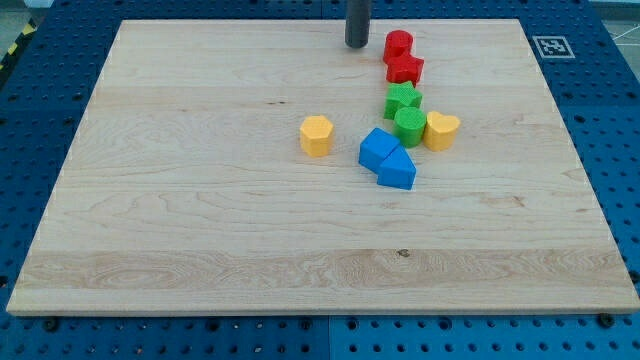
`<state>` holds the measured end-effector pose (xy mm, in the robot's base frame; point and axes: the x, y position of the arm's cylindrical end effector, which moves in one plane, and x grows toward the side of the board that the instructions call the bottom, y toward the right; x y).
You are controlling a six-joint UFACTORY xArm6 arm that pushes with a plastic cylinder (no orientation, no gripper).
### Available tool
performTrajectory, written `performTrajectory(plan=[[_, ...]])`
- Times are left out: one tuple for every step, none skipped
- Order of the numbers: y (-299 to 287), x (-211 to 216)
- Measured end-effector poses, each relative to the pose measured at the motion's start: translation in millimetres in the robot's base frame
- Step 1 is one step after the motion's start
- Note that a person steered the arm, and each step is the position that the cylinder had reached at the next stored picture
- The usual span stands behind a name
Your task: Move green star right a bit
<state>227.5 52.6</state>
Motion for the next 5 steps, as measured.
performTrajectory(plan=[[26.0,-20.4],[15.3,-7.6],[-11.5,52.5],[-15.3,65.2],[-15.3,125.5]])
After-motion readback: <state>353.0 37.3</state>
